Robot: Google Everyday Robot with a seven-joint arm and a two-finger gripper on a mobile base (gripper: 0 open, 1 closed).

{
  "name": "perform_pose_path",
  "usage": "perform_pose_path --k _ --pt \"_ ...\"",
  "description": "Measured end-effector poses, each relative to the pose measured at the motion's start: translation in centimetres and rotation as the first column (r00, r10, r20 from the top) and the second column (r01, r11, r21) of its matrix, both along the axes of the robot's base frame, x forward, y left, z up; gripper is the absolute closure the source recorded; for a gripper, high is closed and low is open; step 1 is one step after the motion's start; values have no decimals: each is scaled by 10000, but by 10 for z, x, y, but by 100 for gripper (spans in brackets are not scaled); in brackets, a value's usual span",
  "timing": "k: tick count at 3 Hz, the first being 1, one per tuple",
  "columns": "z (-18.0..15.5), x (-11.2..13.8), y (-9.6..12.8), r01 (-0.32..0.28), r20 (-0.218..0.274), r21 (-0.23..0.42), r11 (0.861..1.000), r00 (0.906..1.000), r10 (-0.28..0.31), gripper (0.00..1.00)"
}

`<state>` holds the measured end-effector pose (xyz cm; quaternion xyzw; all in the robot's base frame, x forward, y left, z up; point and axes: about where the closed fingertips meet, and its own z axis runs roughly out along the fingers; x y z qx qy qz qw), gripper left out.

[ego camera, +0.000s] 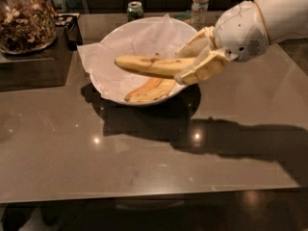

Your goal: Pick banana from white bowl

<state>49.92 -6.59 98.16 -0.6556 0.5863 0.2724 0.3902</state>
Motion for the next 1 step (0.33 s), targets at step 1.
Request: perform_pose_path --k 1 --pt "12 -25 -14 185 343 294 9994 9992 -195 100"
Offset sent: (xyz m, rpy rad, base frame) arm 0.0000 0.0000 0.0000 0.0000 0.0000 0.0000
